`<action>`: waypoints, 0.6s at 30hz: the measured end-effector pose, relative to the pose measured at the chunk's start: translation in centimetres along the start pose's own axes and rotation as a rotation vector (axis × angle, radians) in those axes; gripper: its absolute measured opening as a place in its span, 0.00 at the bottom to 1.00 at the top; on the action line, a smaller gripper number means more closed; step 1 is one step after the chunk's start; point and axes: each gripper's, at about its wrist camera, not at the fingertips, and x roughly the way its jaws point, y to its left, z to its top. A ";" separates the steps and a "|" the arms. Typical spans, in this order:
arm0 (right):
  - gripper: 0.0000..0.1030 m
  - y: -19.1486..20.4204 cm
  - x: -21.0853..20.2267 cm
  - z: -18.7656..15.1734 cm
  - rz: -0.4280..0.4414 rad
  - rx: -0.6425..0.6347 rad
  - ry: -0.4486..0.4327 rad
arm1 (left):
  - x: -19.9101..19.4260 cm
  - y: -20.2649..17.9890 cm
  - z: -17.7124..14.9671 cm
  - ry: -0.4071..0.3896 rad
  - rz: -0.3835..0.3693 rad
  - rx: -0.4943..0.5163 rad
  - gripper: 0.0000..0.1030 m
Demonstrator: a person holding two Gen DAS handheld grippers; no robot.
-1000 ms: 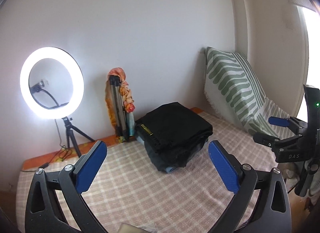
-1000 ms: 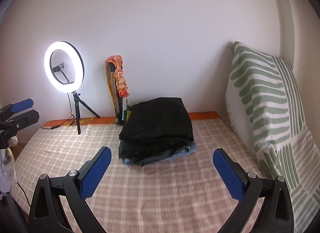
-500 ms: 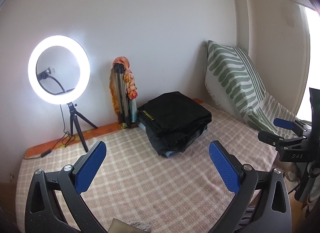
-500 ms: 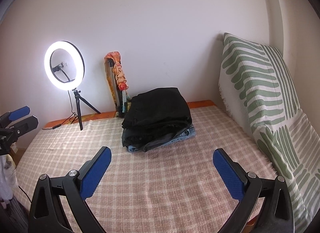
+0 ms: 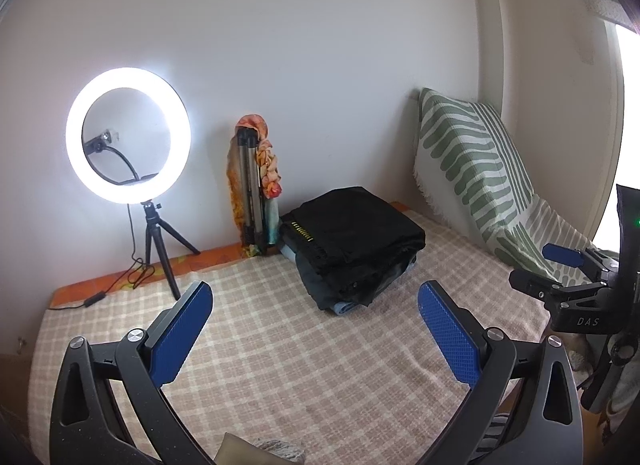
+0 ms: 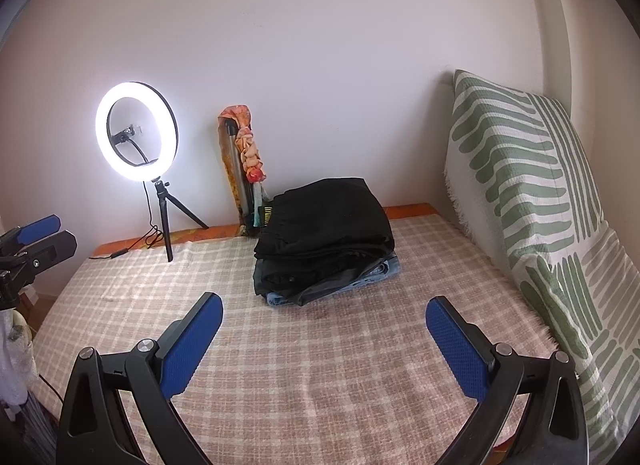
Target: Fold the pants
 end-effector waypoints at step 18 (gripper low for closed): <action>1.00 0.7 -0.4 0.1 0.005 -0.016 -0.003 | -0.4 0.1 0.2 -0.001 -0.023 -0.023 0.99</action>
